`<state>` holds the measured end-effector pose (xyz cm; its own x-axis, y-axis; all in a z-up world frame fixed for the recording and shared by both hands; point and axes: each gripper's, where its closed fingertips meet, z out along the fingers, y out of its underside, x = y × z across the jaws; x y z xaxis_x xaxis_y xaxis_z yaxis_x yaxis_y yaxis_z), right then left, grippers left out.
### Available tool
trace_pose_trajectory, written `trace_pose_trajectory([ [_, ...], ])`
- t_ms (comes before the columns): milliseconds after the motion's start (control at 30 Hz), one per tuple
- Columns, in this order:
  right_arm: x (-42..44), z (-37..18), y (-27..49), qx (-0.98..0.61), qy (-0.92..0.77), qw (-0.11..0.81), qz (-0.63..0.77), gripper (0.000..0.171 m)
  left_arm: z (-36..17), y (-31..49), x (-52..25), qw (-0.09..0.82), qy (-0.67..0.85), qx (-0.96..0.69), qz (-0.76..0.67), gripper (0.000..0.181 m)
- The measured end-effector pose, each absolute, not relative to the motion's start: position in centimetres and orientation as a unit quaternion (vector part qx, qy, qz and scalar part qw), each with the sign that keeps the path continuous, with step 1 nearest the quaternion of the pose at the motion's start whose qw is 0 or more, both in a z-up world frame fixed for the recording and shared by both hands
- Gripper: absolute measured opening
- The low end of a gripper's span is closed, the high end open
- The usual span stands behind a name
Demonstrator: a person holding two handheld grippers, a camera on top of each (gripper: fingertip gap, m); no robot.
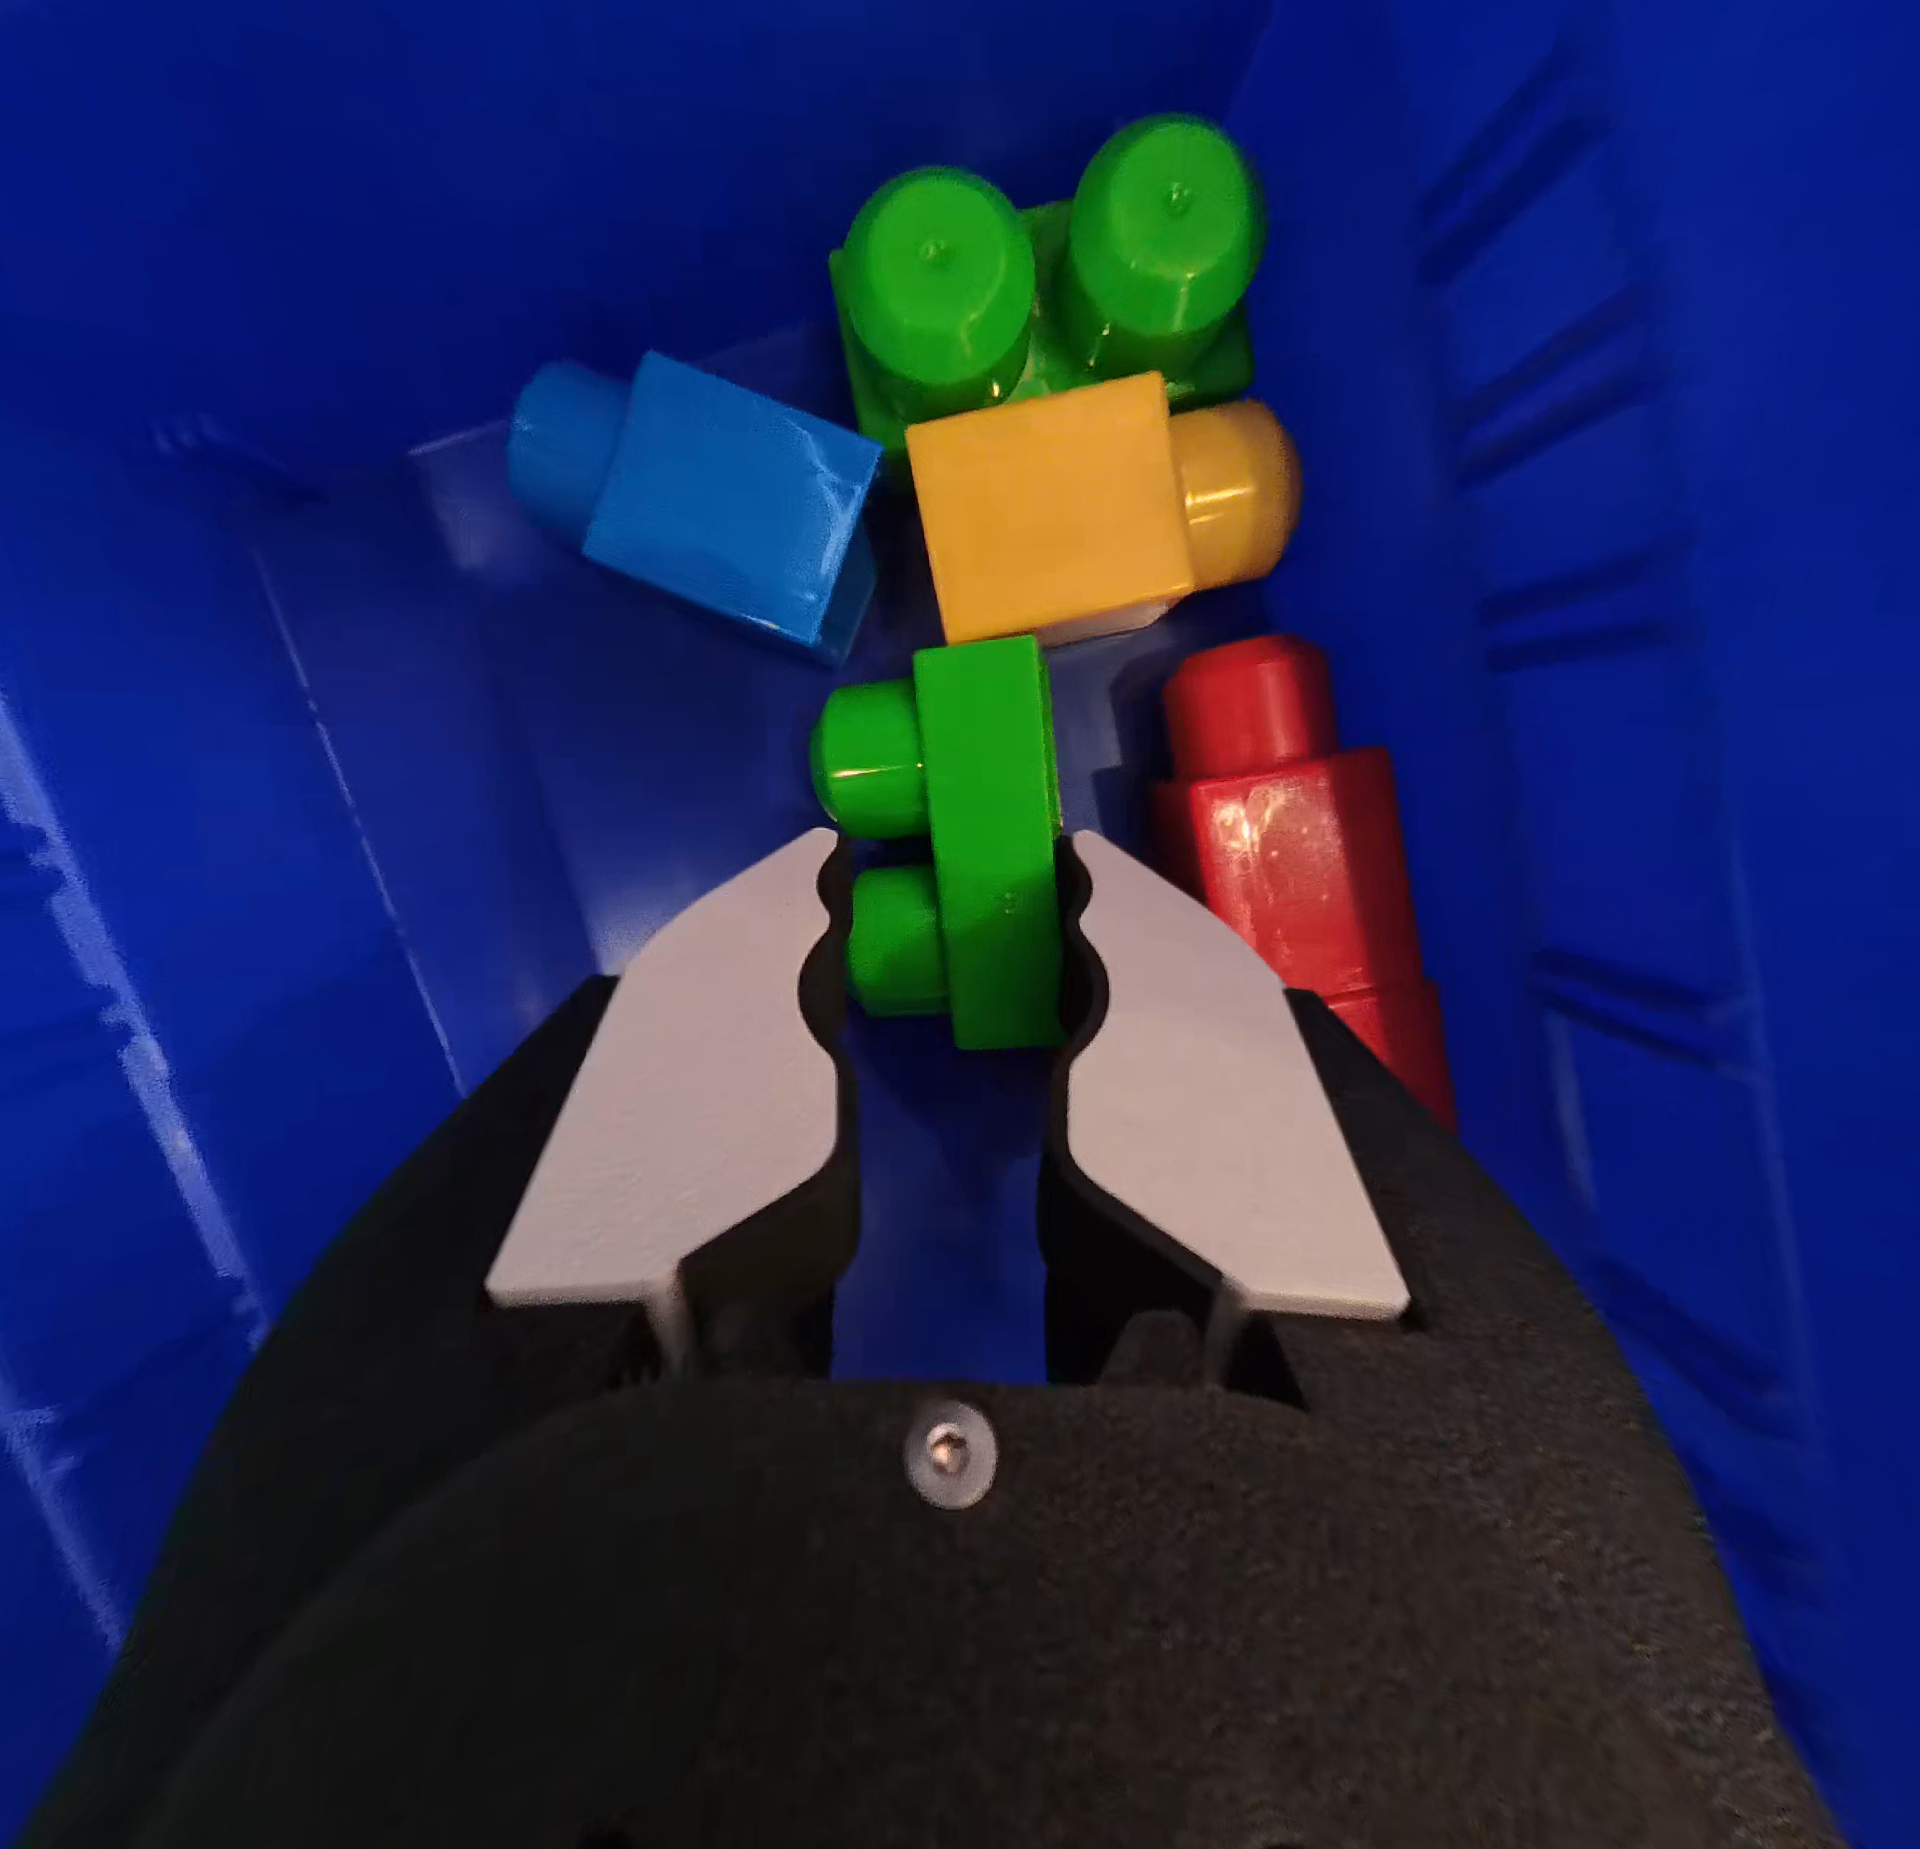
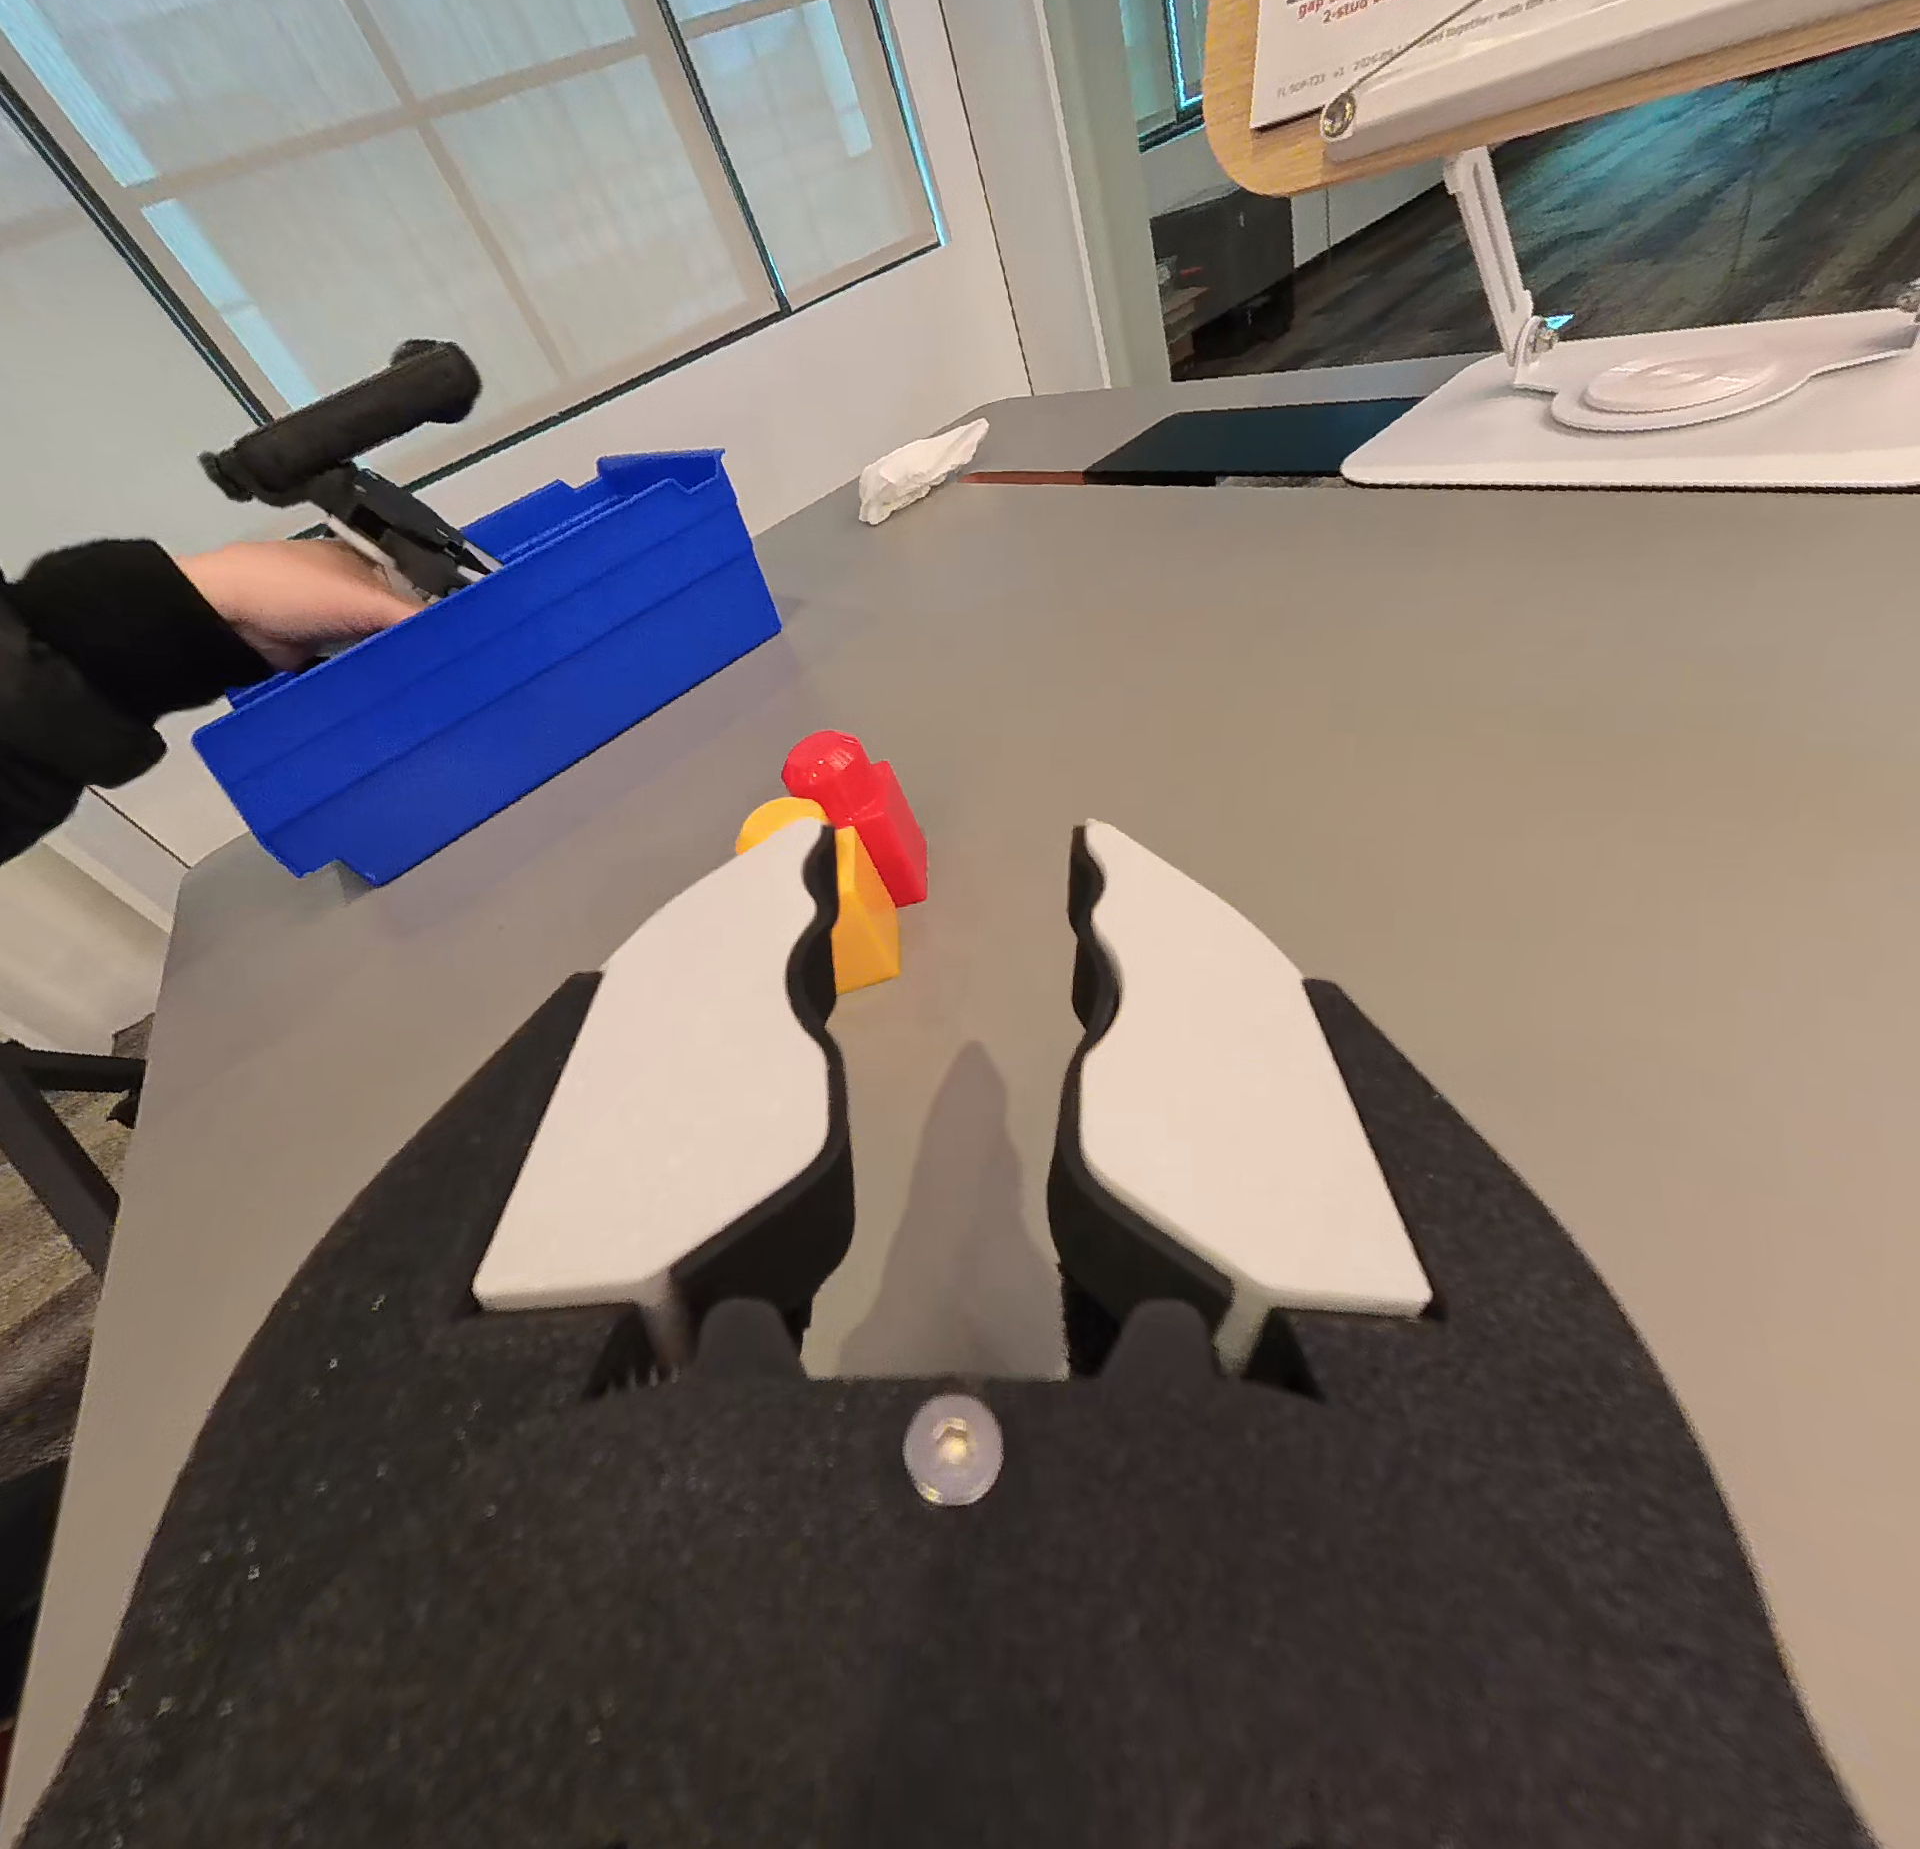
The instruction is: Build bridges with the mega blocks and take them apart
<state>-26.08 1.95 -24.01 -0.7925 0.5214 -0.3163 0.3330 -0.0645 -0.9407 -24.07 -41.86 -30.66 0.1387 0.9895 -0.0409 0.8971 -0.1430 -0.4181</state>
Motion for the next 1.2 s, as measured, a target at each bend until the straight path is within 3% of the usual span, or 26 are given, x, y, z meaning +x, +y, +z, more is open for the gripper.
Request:
trace_pose_trajectory([
  [133, -25.9, -23.5, 2.0, -0.311, -0.673, 0.064, 0.668, 0.042, -28.1, -41.7, -24.1, 0.205, -0.611, -0.737, 0.203, 0.038],
  [267, -25.4, -23.2, 1.7, -0.304, -0.668, 0.045, 0.678, 0.042, -20.7, -40.3, -23.6, 0.297, -0.545, -0.727, 0.293, 0.037],
  [433, -23.8, -21.5, 0.1, -0.28, -0.655, -0.045, 0.701, 0.04, -13.2, -30.9, -20.7, 0.319, -0.369, -0.783, 0.387, 0.037],
  [600, -21.1, -18.1, -2.6, -0.272, -0.647, -0.187, 0.688, 0.033, -14.4, -17.2, -18.8, 0.296, -0.171, -0.829, 0.443, 0.037],
  [767, -19.2, -17.1, -3.4, -0.252, -0.702, -0.206, 0.634, 0.04, -18.0, -7.0, -18.2, 0.345, -0.097, -0.847, 0.393, 0.037],
  [967, -18.6, -17.3, -1.6, -0.294, -0.699, -0.273, 0.592, 0.044, -19.6, -1.6, -18.3, 0.352, -0.052, -0.857, 0.372, 0.037],
  [1067, -18.9, -18.0, -0.7, -0.299, -0.714, -0.262, 0.576, 0.029, -19.6, -0.3, -18.2, 0.345, -0.036, -0.86, 0.375, 0.037],
  [1200, -18.7, -18.2, -0.1, -0.287, -0.731, -0.257, 0.563, 0.028, -19.7, 0.3, -17.9, 0.339, -0.03, -0.864, 0.371, 0.037],
])
